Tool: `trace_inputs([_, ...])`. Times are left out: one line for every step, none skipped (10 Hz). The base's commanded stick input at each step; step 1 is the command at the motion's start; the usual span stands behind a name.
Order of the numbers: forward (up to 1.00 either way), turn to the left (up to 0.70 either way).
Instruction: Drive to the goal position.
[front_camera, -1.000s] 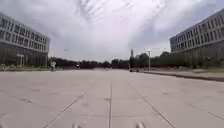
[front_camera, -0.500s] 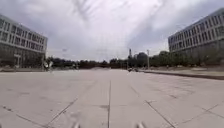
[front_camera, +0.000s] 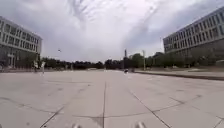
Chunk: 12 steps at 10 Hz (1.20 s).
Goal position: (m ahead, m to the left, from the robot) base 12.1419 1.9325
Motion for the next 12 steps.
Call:
trace_inputs([0.7,0.0])
trace_inputs([0.7,0.0])
trace_inputs([0.7,0.0])
trace_inputs([0.7,0.0])
trace_inputs([0.7,0.0])
trace_inputs([0.7,0.0])
trace_inputs([0.7,0.0])
trace_inputs([0.7,0.0])
trace_inputs([0.7,0.0])
trace_inputs([0.7,0.0])
trace_inputs([0.7,0.0])
trace_inputs([0.7,0.0])
